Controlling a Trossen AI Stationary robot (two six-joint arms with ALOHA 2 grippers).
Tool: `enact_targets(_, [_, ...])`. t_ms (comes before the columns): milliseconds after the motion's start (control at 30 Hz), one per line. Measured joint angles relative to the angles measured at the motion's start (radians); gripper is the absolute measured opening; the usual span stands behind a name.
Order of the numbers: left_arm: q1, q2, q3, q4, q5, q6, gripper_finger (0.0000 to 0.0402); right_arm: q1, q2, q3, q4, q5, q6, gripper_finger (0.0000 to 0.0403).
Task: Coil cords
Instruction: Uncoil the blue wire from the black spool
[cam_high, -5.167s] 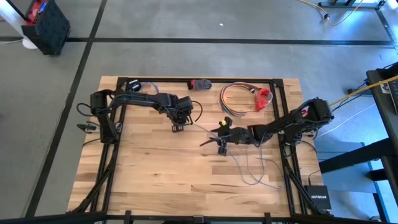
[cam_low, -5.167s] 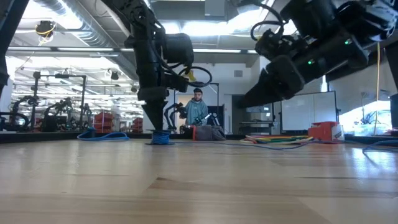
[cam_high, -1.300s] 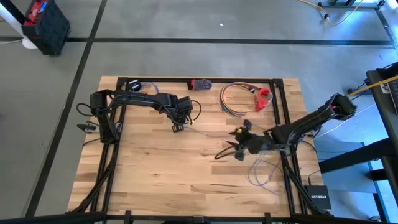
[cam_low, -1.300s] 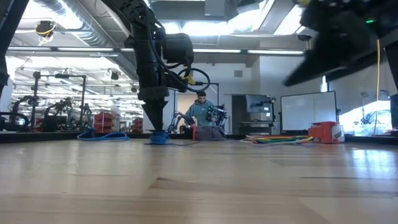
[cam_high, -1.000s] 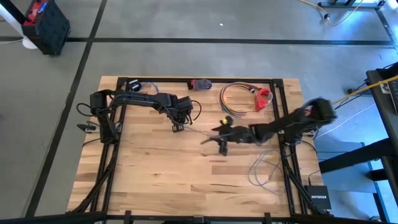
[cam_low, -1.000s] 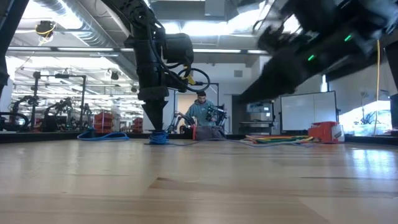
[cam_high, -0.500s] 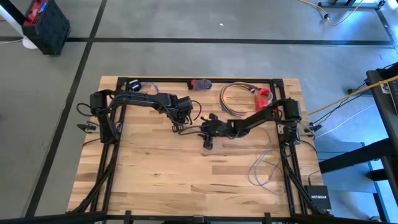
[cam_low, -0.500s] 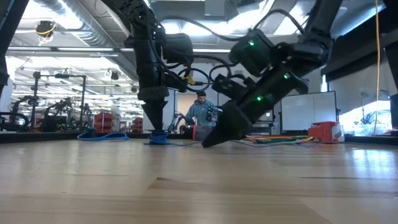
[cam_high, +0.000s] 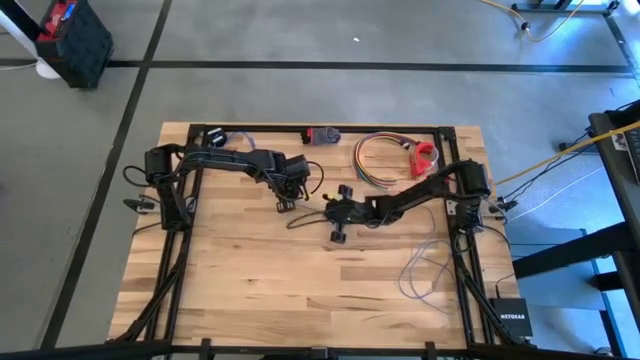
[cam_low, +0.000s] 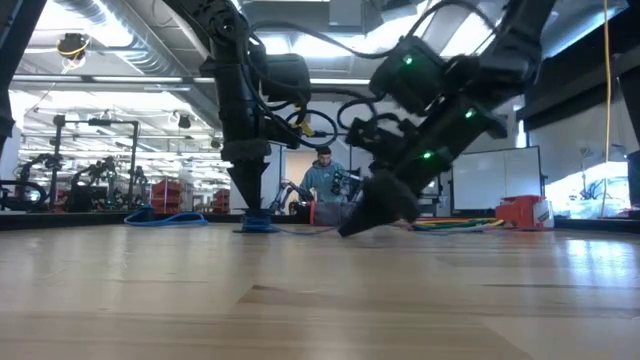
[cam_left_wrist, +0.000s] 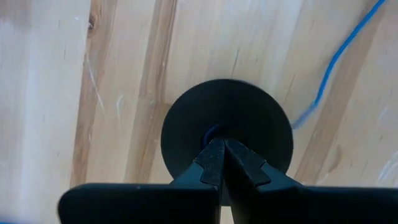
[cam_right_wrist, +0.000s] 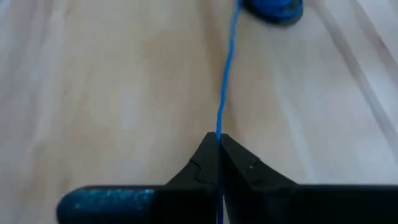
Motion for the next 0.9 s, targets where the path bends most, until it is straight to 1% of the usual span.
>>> enact_targets(200, [0.0, 0.0, 0.0, 0.002, 0.0, -0.001, 0.0004, 0.119, -0.115, -0.049, -0.214, 0.121, 0.008, 0.0012])
enact_targets(300, [0.0, 0.0, 0.0, 0.003, 0.0, -0.007, 0.0004, 0.184, -0.173, -0.074, -0.342, 0.155, 0.038, 0.0005])
enact_targets(533, [0.0, 0.0, 0.0, 0.001, 0.0, -0.014, 0.0004, 0.34, -0.279, -0.132, -0.622, 0.196, 0.225, 0.0011])
enact_targets(600, [0.0, 0.0, 0.0, 0.002, 0.0, -0.017, 0.0004, 0.387, -0.312, -0.149, -0.735, 0.226, 0.309, 0.0008])
enact_targets(700, [0.0, 0.0, 0.0, 0.002, 0.0, -0.028, 0.0004, 0.445, -0.361, -0.174, -0.95, 0.265, 0.476, 0.0004])
enact_targets(800, [0.0, 0.0, 0.0, 0.0, -0.001, -0.03, 0.0004, 0.51, -0.423, -0.209, -1.114, 0.265, 0.662, 0.0005])
enact_targets(900, [0.0, 0.0, 0.0, 0.0, -0.001, -0.034, 0.0004, 0.586, -0.495, -0.263, -1.203, 0.221, 0.834, 0.0007])
